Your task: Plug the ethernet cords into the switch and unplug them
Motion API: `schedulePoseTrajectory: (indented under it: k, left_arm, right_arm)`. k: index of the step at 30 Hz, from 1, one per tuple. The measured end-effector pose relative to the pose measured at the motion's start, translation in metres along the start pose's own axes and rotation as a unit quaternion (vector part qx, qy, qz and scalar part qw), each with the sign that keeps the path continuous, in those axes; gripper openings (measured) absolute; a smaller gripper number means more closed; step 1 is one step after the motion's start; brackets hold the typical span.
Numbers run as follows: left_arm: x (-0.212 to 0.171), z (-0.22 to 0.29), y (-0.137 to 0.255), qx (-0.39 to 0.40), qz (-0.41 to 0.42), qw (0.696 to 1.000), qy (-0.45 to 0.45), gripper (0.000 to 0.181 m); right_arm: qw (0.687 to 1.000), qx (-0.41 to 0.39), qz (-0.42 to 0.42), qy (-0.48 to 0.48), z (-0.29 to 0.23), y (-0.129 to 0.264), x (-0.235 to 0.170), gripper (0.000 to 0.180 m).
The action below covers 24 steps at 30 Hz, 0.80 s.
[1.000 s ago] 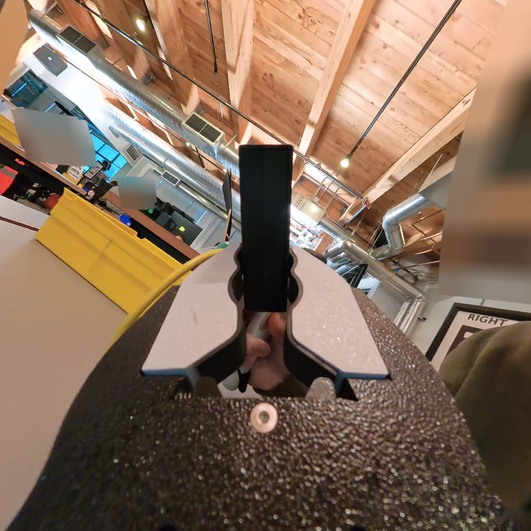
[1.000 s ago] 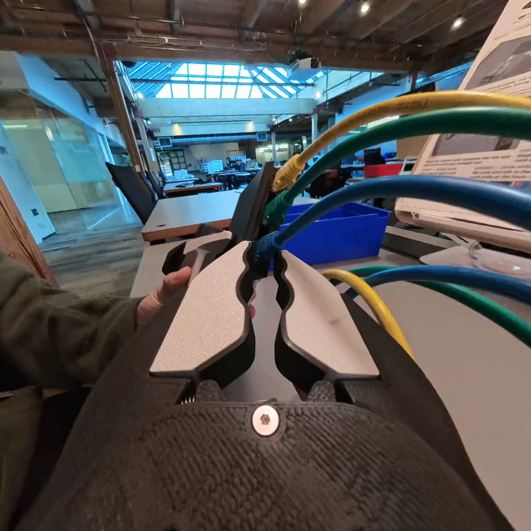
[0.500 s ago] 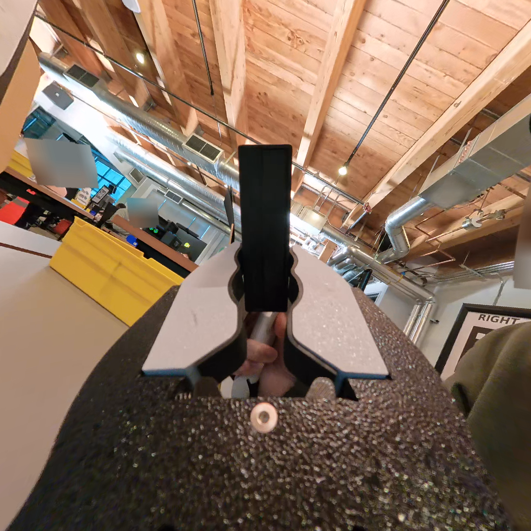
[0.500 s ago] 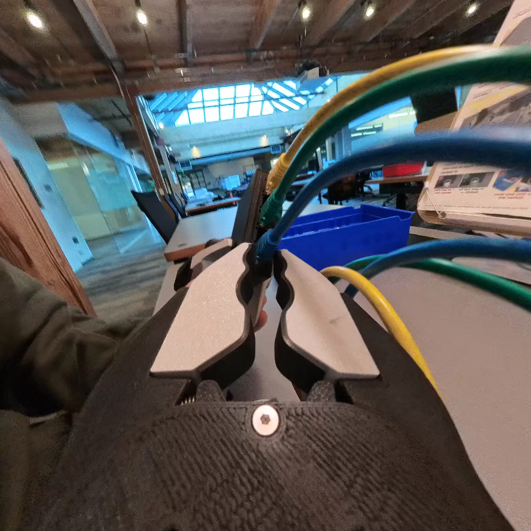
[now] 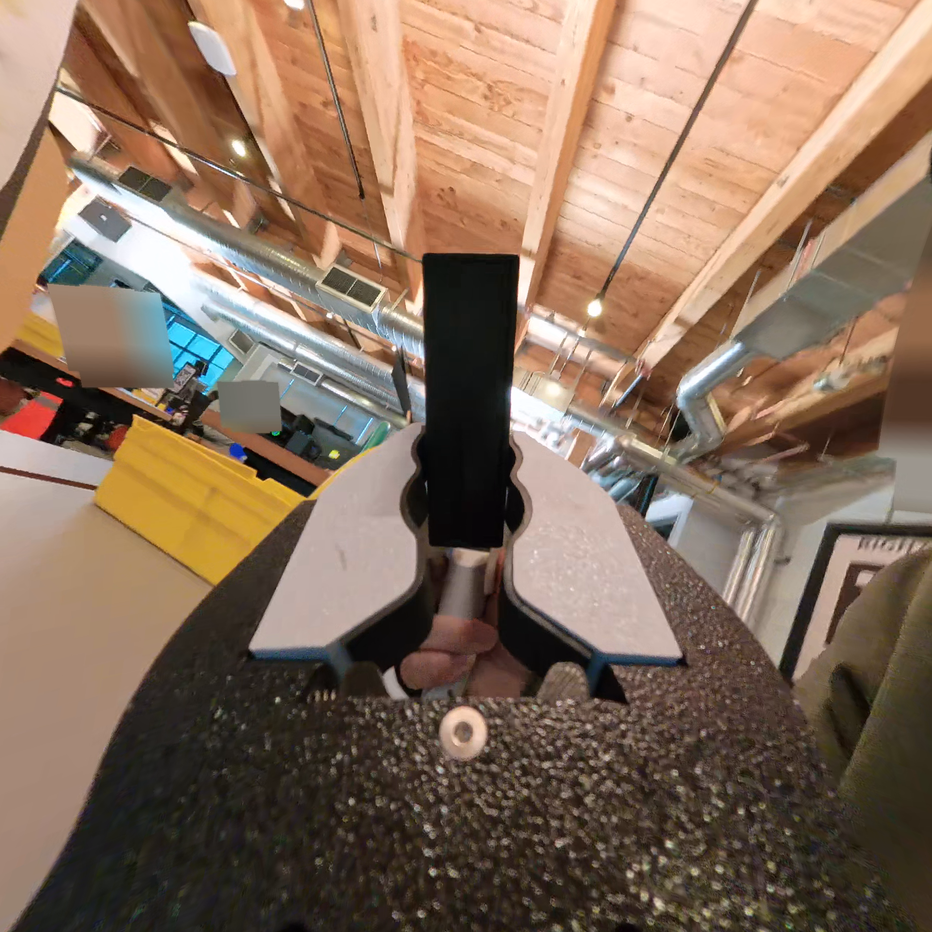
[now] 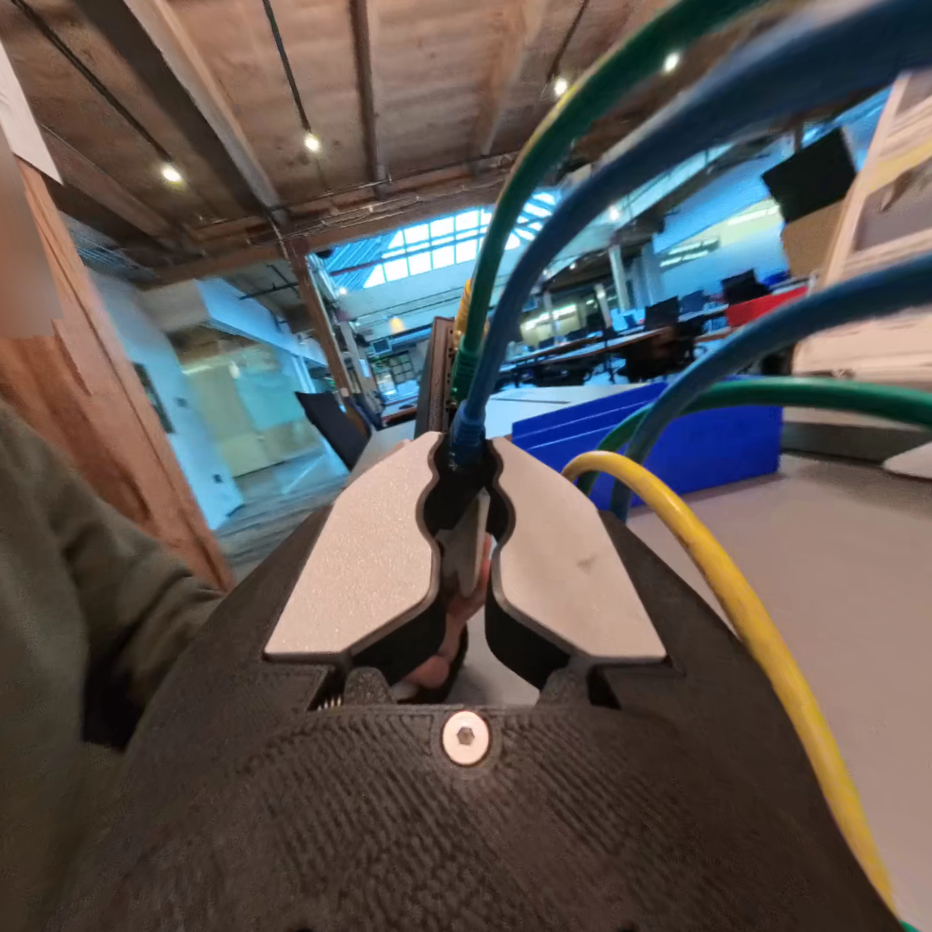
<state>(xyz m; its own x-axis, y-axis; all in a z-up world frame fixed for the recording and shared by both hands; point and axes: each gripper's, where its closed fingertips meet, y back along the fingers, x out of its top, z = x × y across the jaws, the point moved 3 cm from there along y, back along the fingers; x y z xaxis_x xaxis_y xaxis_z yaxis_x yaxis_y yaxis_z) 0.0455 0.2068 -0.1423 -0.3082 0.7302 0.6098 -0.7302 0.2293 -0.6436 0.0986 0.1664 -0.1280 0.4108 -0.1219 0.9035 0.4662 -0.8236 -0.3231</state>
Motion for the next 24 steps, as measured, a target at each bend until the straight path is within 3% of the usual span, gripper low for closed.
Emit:
schedulePoseTrajectory:
  k: [8, 24]
  left_arm:
    - [0.007, 0.015, -0.004, -0.034, -0.002, 0.998, -0.051, 0.027]
    - [0.002, 0.016, -0.005, -0.037, -0.010, 0.997, -0.067, 0.027]
  right_arm:
    - [0.993, -0.009, 0.111, 0.033, -0.016, -0.002, 0.004, 0.014]
    - [0.988, 0.009, 0.155, 0.000, -0.017, -0.001, 0.005, 0.014]
